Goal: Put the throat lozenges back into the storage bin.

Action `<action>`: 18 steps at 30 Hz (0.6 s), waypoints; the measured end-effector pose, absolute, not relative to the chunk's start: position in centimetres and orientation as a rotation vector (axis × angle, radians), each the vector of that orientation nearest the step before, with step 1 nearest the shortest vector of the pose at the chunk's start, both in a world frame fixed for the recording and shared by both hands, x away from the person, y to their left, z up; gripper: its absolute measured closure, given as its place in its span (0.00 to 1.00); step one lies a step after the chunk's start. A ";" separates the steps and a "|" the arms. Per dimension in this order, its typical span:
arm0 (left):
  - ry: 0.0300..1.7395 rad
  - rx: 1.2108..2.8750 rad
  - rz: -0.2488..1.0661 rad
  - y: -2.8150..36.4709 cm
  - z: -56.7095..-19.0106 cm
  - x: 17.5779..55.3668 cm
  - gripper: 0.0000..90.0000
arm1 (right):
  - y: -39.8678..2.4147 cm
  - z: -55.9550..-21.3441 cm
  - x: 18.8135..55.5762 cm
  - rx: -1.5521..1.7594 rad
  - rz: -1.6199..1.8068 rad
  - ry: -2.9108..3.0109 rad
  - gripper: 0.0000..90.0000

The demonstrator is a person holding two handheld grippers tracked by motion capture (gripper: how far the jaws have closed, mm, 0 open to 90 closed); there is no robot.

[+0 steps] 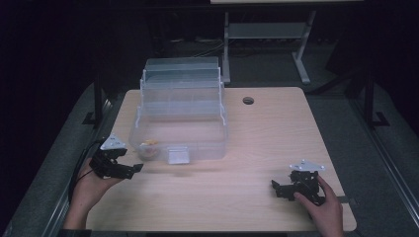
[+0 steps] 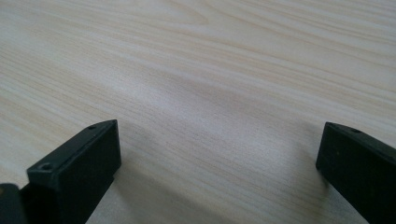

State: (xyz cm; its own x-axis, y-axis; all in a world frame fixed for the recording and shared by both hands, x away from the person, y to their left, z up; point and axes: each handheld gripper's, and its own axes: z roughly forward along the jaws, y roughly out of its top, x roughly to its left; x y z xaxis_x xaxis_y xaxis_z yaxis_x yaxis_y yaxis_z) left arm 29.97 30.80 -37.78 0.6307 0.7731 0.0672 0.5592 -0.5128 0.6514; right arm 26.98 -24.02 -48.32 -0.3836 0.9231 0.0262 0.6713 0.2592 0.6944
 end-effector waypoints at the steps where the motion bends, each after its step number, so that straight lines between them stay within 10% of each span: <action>1: 1.035 2.255 0.477 30.7 -37.9 29.8 0.19 | -24.0 -48.3 27.0 1.452 0.891 2.151 0.00; 18: 1.003 2.202 0.478 29.3 -41.4 27.9 0.19 | -24.0 -48.3 27.0 1.453 0.891 2.150 0.00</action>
State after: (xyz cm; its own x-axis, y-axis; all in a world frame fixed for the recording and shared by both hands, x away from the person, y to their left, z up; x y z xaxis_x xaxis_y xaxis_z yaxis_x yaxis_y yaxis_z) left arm 27.86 29.35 -41.39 0.6388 0.7674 0.0544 0.5250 -0.4865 0.6983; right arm 26.98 -24.01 -48.32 -0.3828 0.9234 0.0267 0.6714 0.2583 0.6946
